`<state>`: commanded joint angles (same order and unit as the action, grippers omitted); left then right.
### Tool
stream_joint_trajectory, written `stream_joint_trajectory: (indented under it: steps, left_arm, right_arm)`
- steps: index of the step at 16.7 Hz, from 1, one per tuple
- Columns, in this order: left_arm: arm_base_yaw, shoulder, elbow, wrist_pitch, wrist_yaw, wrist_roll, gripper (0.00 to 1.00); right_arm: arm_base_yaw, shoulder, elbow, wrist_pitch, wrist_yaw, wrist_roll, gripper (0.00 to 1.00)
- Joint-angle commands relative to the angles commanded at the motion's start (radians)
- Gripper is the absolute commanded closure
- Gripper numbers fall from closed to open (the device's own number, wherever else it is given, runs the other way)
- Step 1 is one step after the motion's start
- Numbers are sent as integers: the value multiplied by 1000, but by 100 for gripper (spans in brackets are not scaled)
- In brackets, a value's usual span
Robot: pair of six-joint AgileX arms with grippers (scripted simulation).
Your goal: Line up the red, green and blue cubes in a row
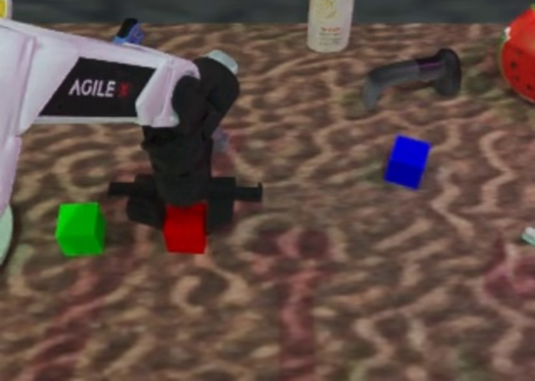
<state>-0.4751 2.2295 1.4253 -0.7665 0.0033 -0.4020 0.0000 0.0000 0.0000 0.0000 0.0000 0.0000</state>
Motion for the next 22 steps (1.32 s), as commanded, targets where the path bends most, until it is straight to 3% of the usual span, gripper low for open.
stream_joint_trajectory:
  steps: [4,10,16,22]
  left_arm:
    - [3,-37,21,-32,-10,6,100]
    - [19,-123,124,-231,-11,4,100]
    - [13,-137,132,-248,-12,3,100]
    - [-121,-292,-34,-240,-16,-188,100]
  right_arm:
    - [0,0,0,0,0,0,0]
    - [0,0,0,0,0,0,0]
    - [0,0,0,0,0,0,0]
    - [0,0,0,0,0,0,0]
